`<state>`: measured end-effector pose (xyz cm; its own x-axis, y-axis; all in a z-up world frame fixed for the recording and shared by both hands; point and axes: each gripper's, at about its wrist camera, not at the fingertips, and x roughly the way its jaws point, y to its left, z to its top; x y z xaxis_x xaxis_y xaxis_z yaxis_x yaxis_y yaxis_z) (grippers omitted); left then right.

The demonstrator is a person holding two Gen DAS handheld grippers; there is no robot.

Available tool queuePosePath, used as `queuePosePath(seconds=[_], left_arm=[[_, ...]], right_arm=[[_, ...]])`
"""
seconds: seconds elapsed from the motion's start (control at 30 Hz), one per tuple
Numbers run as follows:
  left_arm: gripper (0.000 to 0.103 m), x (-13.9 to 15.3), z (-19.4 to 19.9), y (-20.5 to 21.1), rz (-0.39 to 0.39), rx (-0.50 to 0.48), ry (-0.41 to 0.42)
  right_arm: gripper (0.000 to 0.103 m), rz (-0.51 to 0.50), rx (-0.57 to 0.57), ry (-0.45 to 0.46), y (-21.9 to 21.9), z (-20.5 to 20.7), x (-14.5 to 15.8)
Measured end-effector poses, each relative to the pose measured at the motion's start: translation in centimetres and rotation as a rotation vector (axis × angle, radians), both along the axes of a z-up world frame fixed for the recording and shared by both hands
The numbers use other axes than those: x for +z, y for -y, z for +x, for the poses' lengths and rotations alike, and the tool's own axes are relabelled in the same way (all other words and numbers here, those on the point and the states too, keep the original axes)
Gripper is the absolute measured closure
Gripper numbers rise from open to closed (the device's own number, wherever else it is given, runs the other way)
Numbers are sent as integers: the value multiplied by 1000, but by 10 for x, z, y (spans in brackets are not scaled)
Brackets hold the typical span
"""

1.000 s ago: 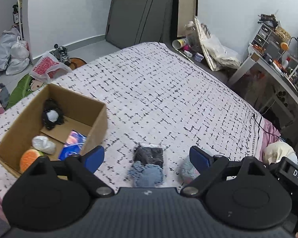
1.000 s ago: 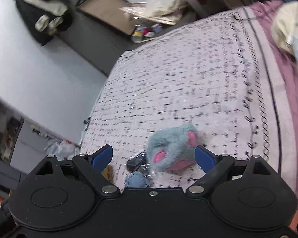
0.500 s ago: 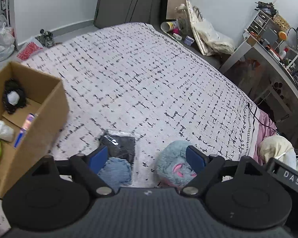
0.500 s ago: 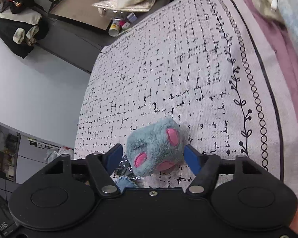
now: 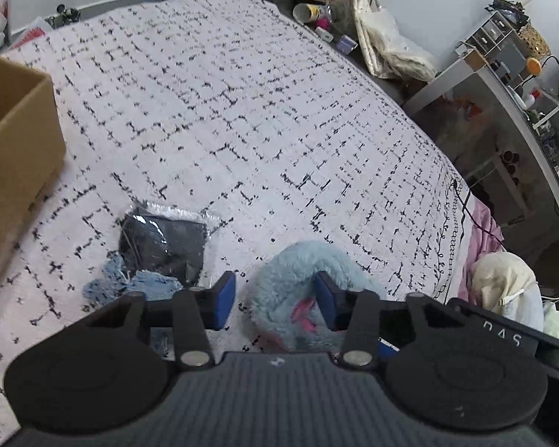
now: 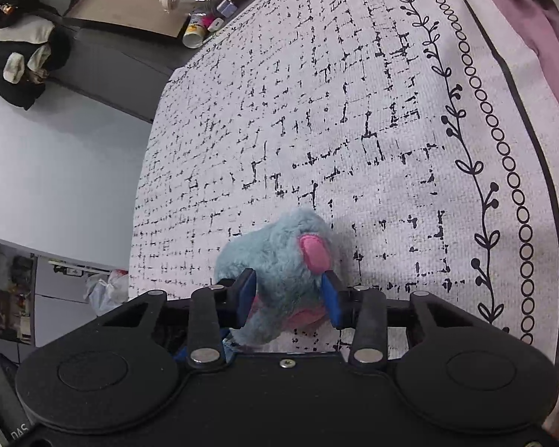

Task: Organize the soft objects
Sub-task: 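Reach the left tool to the grey mouse plush while the right tool approaches it too, then close the left tool on the grey mouse plush while the right tool grips it too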

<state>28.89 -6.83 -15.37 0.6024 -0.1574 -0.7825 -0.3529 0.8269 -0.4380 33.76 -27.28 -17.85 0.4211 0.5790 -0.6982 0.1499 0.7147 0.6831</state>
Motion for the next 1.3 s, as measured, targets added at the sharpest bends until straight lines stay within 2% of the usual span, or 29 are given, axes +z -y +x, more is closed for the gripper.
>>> queuePosePath(seconds=[0.07,0.2,0.33,0.37,0.43,0.63,0.9,1.23,1.3], left_arm=[[80,-4,1,0,-23,4,-1],[86,1,2,-2,-34,16,5],[92,15,-2,-4,-11,14,34],[97,18,-3,-5,-10,12,39],[101,24,-6,-9,-24,6,51],[103,45,-20,-16,-2,4,82],[99,61,-34,-29,51,30,57],[94,44,-44,-36,-18,55,16],[89,36,-43,-32,-20,51,-10]], right_arm=[[73,-1,10,1,-2,1,-4],[83,-35,23,56,-8,0,5],[85,-34,45,102,-12,-3,13],[86,-31,52,110,-14,-4,15],[87,-20,68,124,-17,-6,18],[93,-24,117,203,-29,-20,35],[94,-2,107,214,-29,-32,43],[96,48,91,140,-20,-35,32],[100,32,89,134,-20,-36,31]])
